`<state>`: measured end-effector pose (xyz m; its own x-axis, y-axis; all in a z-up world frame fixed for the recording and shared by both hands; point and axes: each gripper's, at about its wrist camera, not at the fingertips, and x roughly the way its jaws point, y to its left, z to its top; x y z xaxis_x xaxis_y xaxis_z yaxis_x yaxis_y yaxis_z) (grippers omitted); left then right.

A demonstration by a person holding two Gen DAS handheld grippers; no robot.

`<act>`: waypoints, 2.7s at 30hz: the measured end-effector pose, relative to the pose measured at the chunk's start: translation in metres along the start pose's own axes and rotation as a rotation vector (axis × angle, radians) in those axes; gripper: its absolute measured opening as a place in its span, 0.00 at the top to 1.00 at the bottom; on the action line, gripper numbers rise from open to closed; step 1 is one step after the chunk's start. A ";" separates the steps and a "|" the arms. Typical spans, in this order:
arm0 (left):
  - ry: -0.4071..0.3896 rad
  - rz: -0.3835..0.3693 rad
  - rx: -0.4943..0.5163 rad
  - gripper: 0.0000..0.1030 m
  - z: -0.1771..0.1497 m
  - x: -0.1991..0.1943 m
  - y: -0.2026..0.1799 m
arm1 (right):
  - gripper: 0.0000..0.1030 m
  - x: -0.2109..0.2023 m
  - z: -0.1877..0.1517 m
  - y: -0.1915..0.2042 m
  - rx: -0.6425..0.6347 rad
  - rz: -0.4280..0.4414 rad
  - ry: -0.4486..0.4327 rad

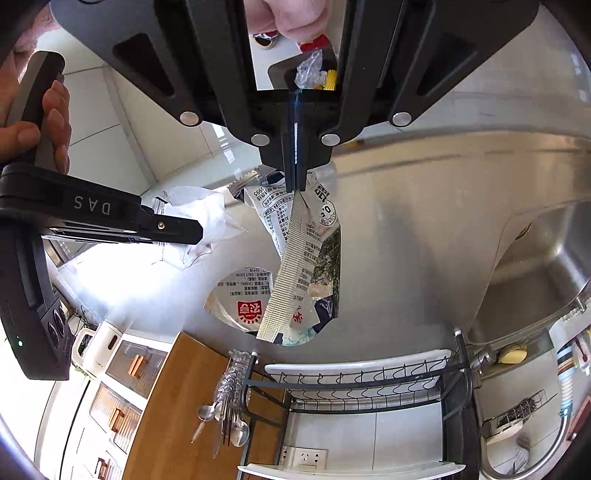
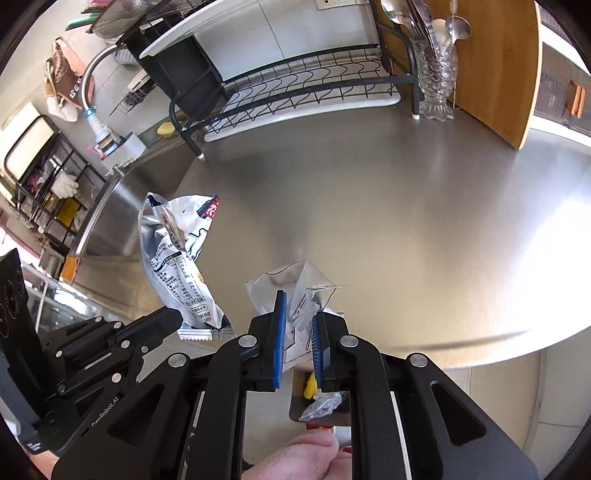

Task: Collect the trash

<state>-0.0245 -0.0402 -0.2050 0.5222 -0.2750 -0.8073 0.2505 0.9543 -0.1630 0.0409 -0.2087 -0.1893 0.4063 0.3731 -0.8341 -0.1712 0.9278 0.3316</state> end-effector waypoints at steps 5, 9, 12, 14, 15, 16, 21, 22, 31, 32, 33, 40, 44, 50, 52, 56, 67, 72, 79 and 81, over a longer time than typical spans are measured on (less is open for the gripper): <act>0.037 -0.001 -0.037 1.00 -0.045 -0.007 -0.005 | 0.87 -0.008 -0.046 -0.001 0.001 0.006 0.039; 0.090 -0.007 -0.070 1.00 -0.081 0.000 -0.004 | 0.87 -0.005 -0.079 0.000 -0.001 0.010 0.081; 0.139 -0.013 -0.096 1.00 -0.105 0.014 -0.001 | 0.87 0.006 -0.101 -0.002 0.006 0.009 0.122; 0.172 -0.013 -0.111 1.00 -0.119 0.025 0.002 | 0.87 0.017 -0.113 -0.004 0.014 0.008 0.153; 0.187 -0.014 -0.118 1.00 -0.127 0.032 0.003 | 0.87 0.023 -0.119 -0.005 0.014 0.006 0.167; 0.204 -0.011 -0.126 1.00 -0.134 0.039 0.004 | 0.87 0.030 -0.125 -0.007 0.016 0.001 0.181; 0.291 0.003 -0.161 1.00 -0.168 0.082 0.015 | 0.87 0.074 -0.151 -0.020 0.043 -0.026 0.257; 0.305 0.002 -0.168 1.00 -0.174 0.092 0.019 | 0.87 0.083 -0.157 -0.022 0.049 -0.030 0.269; 0.402 0.001 -0.180 1.00 -0.208 0.175 0.036 | 0.87 0.170 -0.192 -0.041 0.073 -0.066 0.339; 0.414 -0.001 -0.179 1.00 -0.213 0.182 0.039 | 0.87 0.180 -0.194 -0.042 0.079 -0.068 0.349; 0.428 -0.004 -0.181 1.00 -0.217 0.191 0.041 | 0.87 0.188 -0.197 -0.044 0.084 -0.071 0.358; 0.500 -0.025 -0.212 1.00 -0.241 0.240 0.060 | 0.87 0.241 -0.211 -0.050 0.095 -0.102 0.409; 0.529 -0.042 -0.239 1.00 -0.247 0.260 0.070 | 0.87 0.264 -0.215 -0.058 0.114 -0.111 0.435; 0.563 -0.048 -0.243 1.00 -0.247 0.278 0.069 | 0.84 0.292 -0.222 -0.071 0.188 -0.070 0.467; 0.570 -0.052 -0.243 1.00 -0.248 0.280 0.071 | 0.84 0.299 -0.223 -0.072 0.207 -0.054 0.487; 0.573 -0.046 -0.246 1.00 -0.246 0.277 0.073 | 0.71 0.304 -0.220 -0.070 0.207 -0.040 0.495; 0.532 0.009 -0.261 0.36 -0.221 0.235 0.075 | 0.22 0.288 -0.200 -0.065 0.207 -0.035 0.455; 0.475 0.007 -0.256 0.21 -0.195 0.191 0.065 | 0.03 0.254 -0.179 -0.057 0.171 -0.059 0.405; 0.355 0.018 -0.261 0.08 -0.151 0.113 0.051 | 0.03 0.175 -0.149 -0.032 0.049 -0.114 0.324; 0.322 0.026 -0.246 0.08 -0.140 0.091 0.048 | 0.03 0.150 -0.140 -0.026 0.024 -0.127 0.298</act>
<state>-0.0786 -0.0036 -0.3657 0.2339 -0.2364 -0.9431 0.0175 0.9709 -0.2390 -0.0192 -0.1784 -0.3851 0.1417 0.2385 -0.9608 -0.1132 0.9681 0.2236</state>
